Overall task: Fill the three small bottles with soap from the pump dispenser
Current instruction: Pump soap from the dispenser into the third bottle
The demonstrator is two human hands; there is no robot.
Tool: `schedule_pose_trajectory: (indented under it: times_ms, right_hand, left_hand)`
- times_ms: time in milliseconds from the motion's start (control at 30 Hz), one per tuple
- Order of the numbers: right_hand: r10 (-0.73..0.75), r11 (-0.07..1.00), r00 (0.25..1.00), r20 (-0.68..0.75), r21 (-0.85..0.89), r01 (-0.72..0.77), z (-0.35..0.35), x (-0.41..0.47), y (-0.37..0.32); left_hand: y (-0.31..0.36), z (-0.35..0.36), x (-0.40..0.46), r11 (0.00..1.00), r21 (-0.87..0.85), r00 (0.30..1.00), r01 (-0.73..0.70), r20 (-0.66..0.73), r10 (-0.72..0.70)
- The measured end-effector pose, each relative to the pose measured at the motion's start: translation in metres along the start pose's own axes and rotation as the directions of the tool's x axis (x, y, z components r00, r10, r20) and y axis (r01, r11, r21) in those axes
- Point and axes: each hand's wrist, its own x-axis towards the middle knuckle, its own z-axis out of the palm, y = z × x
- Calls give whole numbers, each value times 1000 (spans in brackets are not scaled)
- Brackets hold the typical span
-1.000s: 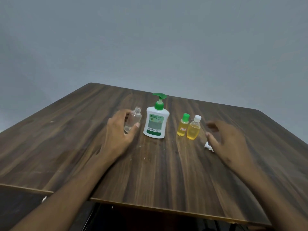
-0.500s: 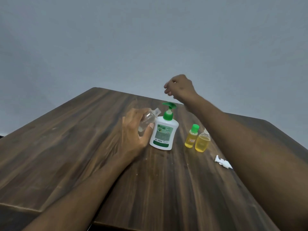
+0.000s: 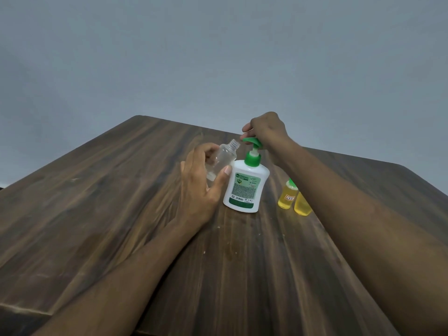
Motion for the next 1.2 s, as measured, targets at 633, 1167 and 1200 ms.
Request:
schedule_pose_trajectory:
  times_ms: [633, 1167, 1200]
  right_hand:
    - [-42, 983, 999, -28, -180, 37, 5, 2, 8]
    - [-46, 970, 999, 3, -237, 45, 2, -9, 4]
    - [-49, 970, 999, 10, -240, 50, 2, -10, 5]
  left_hand:
    - [0, 4, 5, 997, 79, 1000, -14, 16, 13]
    - [-5, 9, 2, 997, 69, 999, 21, 33, -24]
    - [-6, 9, 3, 998, 63, 999, 20, 40, -23]
